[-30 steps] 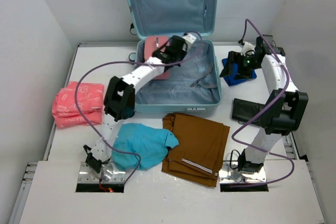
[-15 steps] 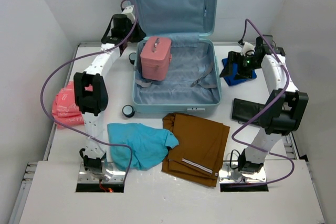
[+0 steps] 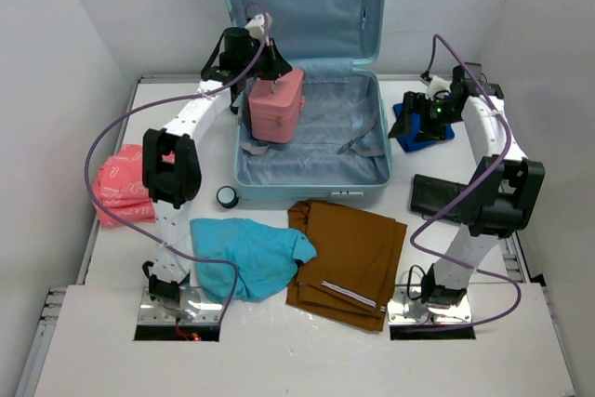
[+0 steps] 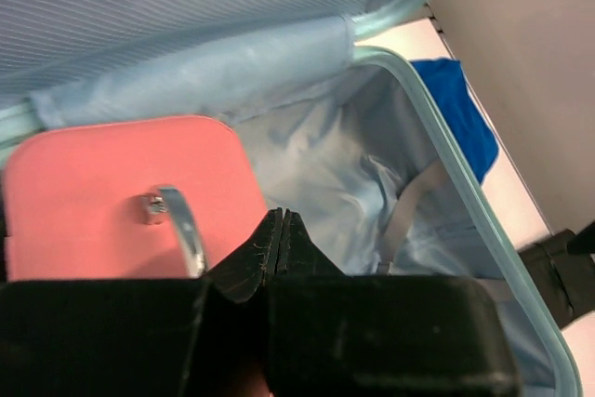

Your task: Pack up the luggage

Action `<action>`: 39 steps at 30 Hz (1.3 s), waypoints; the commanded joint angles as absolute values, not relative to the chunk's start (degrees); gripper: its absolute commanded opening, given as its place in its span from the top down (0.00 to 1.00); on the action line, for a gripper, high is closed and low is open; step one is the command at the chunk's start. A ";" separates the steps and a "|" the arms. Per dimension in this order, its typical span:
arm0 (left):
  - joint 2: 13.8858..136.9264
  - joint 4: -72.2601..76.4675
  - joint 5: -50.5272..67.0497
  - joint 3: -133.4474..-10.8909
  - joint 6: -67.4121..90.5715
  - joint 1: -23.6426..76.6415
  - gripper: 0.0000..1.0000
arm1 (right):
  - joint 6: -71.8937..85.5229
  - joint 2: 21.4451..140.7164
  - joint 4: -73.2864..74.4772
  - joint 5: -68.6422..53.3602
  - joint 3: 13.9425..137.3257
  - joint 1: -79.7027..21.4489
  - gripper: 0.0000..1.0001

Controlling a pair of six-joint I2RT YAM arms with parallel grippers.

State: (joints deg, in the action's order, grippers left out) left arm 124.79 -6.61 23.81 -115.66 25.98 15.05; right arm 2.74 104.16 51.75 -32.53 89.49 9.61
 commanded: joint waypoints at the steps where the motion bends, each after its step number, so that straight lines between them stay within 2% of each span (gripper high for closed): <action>1: 122.78 -6.15 25.66 -117.69 25.67 15.56 1.00 | 1.85 103.80 52.38 -33.49 92.02 9.23 0.08; 18: 126.56 -16.08 13.37 -116.89 20.40 12.13 1.00 | 1.49 105.29 53.17 -33.05 94.04 9.05 0.08; 24: 126.39 -11.80 20.20 -114.55 22.66 10.82 1.00 | 0.45 105.47 54.22 -34.70 94.75 8.96 0.06; 25: 125.17 -9.52 22.30 -113.22 23.89 10.81 0.90 | 0.53 105.38 54.58 -36.89 94.92 9.05 0.05; 27: 120.01 -0.76 22.93 -108.93 27.57 10.28 0.63 | -2.97 104.16 55.37 -40.94 94.57 8.97 0.05; 28: 118.23 1.65 22.16 -108.37 28.64 9.76 0.26 | -3.95 103.72 55.46 -43.31 93.79 8.96 0.04; 29: 116.82 2.80 21.19 -108.89 29.35 9.76 0.11 | -8.13 102.75 56.07 -44.03 93.26 8.79 0.04; 30: 115.85 2.81 20.49 -110.46 29.36 9.15 0.00 | -10.26 102.66 59.82 -44.12 93.34 8.44 0.02; 34: 114.70 -5.96 16.88 -128.09 25.41 7.74 0.00 | -29.67 104.50 78.77 -47.37 95.62 7.65 0.01; 37: 110.93 -7.73 16.17 -128.59 25.40 5.81 0.00 | -42.42 103.64 90.86 -45.11 91.42 7.04 0.02; 39: 105.94 -8.43 16.17 -125.79 25.40 3.96 0.00 | -47.18 101.26 90.97 -40.73 81.53 5.72 0.02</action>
State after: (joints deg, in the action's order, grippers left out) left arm 115.50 -8.14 17.08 -125.36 25.93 6.68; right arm -31.79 104.73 70.89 -43.40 89.21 6.96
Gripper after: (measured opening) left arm 0.995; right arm 0.984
